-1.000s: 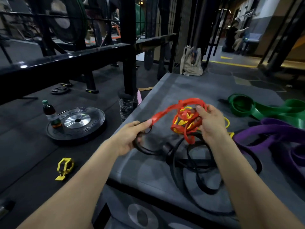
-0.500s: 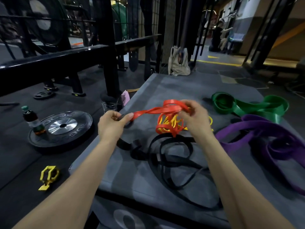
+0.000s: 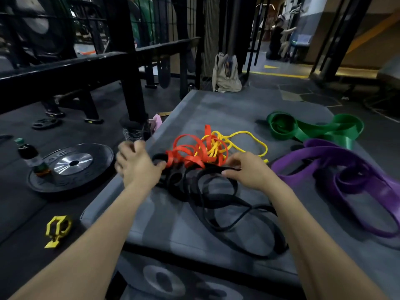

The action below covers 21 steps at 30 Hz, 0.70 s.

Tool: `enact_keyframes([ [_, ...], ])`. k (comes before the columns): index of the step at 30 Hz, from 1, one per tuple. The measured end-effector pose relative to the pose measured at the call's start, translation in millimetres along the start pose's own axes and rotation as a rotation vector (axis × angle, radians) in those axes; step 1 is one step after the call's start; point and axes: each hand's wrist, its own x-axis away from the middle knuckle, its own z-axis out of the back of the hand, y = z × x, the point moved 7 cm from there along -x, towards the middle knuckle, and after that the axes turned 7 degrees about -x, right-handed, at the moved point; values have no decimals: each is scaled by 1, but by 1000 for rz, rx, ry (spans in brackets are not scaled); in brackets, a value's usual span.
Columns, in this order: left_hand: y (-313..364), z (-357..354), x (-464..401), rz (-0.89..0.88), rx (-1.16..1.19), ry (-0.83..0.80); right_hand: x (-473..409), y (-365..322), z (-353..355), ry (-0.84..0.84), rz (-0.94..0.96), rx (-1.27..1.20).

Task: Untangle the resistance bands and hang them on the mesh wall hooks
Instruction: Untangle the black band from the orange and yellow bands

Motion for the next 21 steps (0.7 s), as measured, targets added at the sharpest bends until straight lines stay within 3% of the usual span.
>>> enact_keyframes([
  [2, 26, 6, 11, -244, 151, -2, 9, -4, -4, -37, 21, 62],
  [4, 46, -2, 29, -404, 178, -153, 17, -5, -3, -37, 20, 106],
  [6, 56, -11, 50, -445, 22, -263, 25, -2, -2, -77, 2, 137],
  [9, 58, -26, 63, -446, -252, -266, 40, 6, -8, -253, -42, 144],
  [15, 60, -34, 68, -504, -290, -380, 68, 19, -13, -476, -80, -51],
  [17, 61, -34, 71, -540, -310, -379, 67, 22, -14, -451, -67, -8],
  [21, 58, -33, 75, -526, -363, -376, 56, 19, -5, -185, 68, 176],
])
